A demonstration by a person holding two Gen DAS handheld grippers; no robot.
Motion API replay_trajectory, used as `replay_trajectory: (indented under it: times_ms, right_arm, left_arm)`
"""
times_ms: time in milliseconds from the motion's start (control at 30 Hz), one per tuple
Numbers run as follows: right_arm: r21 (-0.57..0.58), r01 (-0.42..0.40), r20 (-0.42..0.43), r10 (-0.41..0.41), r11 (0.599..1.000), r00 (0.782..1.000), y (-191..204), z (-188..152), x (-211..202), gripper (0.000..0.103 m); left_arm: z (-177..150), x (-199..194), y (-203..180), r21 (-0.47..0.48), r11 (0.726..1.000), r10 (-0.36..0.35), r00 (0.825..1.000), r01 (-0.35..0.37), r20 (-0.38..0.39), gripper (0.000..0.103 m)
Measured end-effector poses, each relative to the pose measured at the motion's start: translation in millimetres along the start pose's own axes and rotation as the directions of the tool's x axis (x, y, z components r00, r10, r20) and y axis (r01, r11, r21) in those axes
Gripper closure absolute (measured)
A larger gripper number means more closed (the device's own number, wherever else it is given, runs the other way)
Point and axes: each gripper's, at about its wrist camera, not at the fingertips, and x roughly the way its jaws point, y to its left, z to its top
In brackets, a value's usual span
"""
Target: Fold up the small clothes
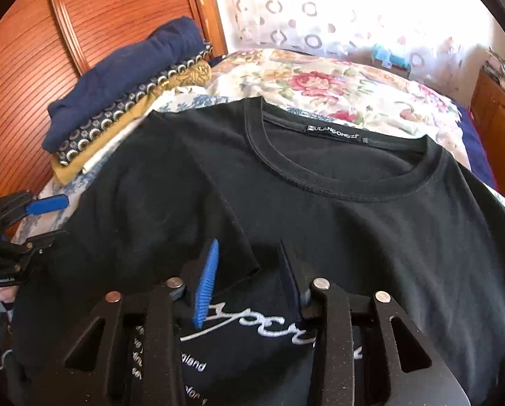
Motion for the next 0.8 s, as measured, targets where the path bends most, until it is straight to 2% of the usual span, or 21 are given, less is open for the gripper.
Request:
replay_trajectory:
  times_ms: [67, 267, 367, 500, 733, 800]
  right_arm:
    - [-0.006, -0.005, -0.008, 0.005, 1.000, 1.000, 0, 0, -2, 0.092]
    - [-0.060, -0.024, -0.014, 0.023, 0.998, 1.000, 9, 0, -1, 0.101]
    - [-0.067, -0.009, 0.023, 0.011, 0.998, 1.000, 9, 2, -8, 0.103]
    - [-0.035, 0.061, 0.069, -0.059, 0.998, 0.996, -3, 9, -15, 0.103]
    - [-0.033, 0.060, 0.043, -0.059, 0.998, 0.997, -3, 4, -10, 0.102]
    - [-0.034, 0.073, 0.043, -0.071, 0.997, 0.997, -2, 2, -12, 0.094]
  left_arm:
    - [0, 2, 1, -0.004, 1.000, 0.001, 1.000, -0.001, -0.009, 0.048]
    - [0, 3, 2, -0.009, 1.000, -0.003, 1.000, 0.003, -0.020, 0.048]
    - [1, 3, 2, -0.009, 1.000, -0.004, 1.000, 0.003, -0.021, 0.048]
    - [1, 3, 2, -0.008, 1.000, -0.003, 1.000, 0.003, -0.021, 0.048]
    - [0, 3, 0, -0.004, 1.000, -0.001, 1.000, 0.001, -0.022, 0.046]
    - [-1, 3, -1, -0.001, 1.000, -0.001, 1.000, 0.001, -0.023, 0.045]
